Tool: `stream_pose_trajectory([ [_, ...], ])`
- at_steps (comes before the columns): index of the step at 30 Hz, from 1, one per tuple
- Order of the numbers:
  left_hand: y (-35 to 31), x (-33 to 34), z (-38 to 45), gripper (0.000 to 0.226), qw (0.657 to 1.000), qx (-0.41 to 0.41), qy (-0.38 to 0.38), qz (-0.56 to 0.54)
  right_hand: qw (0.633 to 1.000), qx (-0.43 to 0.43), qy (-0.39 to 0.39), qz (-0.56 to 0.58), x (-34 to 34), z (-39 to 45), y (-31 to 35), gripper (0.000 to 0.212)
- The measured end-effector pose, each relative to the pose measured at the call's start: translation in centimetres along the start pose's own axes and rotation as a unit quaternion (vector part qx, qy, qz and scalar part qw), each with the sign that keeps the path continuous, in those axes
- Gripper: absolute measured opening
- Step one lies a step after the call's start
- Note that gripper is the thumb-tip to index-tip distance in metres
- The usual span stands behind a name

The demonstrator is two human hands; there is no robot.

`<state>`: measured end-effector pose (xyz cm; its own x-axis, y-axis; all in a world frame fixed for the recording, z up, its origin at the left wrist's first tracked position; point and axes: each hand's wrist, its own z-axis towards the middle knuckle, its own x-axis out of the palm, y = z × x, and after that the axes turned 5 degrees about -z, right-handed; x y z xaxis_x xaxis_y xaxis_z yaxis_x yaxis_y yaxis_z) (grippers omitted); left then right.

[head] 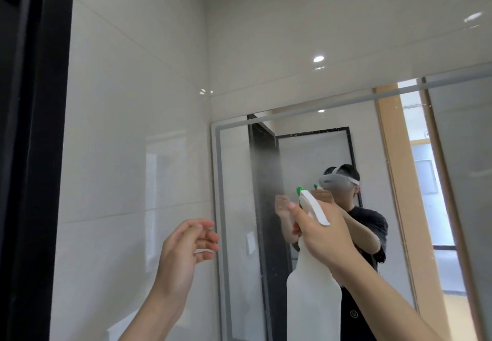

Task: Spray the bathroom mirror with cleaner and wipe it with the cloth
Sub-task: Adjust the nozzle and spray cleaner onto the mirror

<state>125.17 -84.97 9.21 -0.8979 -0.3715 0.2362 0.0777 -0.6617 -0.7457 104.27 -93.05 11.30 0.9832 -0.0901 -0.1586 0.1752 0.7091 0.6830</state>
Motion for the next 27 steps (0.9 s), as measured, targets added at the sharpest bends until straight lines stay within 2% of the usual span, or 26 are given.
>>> stream_pose_trajectory([
  [4, 0.2, 0.2, 0.6, 0.028, 1.0, -0.008, 0.007, -0.014, 0.999, -0.002, -0.018, -0.033, 0.3, 0.5, 0.8, 0.046],
  [8, 0.3, 0.7, 1.0, 0.027, 0.999, -0.014, 0.02, -0.034, 0.998, 0.001, -0.044, -0.045, -0.5, 0.3, 0.8, 0.037],
  [15, 1.9, 3.0, 0.0, 0.026, 0.995, -0.021, 0.049, -0.085, 0.992, 0.032, -0.109, -0.048, -4.7, -1.3, -0.8, 0.039],
  [23, 5.8, 6.7, -2.2, 0.025, 0.983, -0.079, 0.091, -0.136, 0.987, 0.02, -0.128, -0.09, -9.6, -4.7, -2.9, 0.038],
  [27, 7.2, 8.9, -4.1, 0.026, 0.979, -0.102, 0.127, -0.126, 0.986, 0.032, -0.126, -0.107, -11.2, -6.7, -4.0, 0.036],
])
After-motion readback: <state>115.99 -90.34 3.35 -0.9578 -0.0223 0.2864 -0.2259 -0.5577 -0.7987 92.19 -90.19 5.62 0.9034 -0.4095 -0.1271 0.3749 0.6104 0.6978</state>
